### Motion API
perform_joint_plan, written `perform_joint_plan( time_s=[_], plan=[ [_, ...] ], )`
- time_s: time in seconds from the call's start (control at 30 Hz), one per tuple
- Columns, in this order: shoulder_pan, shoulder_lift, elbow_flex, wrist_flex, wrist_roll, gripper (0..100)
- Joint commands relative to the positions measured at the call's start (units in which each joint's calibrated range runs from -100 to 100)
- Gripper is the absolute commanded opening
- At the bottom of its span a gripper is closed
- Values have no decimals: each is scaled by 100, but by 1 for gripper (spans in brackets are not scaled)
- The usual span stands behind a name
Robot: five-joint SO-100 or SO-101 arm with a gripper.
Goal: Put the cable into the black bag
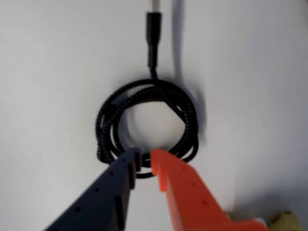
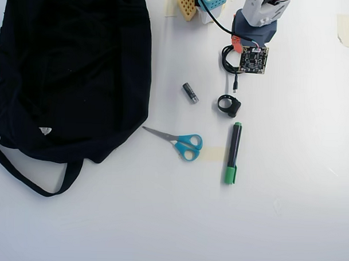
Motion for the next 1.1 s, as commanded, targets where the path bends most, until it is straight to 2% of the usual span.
perform_joint_plan(
  time_s=[0.0, 0.63, 0.9, 1.07],
  plan=[
    [-47, -61, 65, -58, -124, 3],
    [-287, -111, 946, -764, -239, 4],
    [-294, -111, 946, -764, -239, 27],
    [-302, -103, 946, -764, -239, 35]
  ],
)
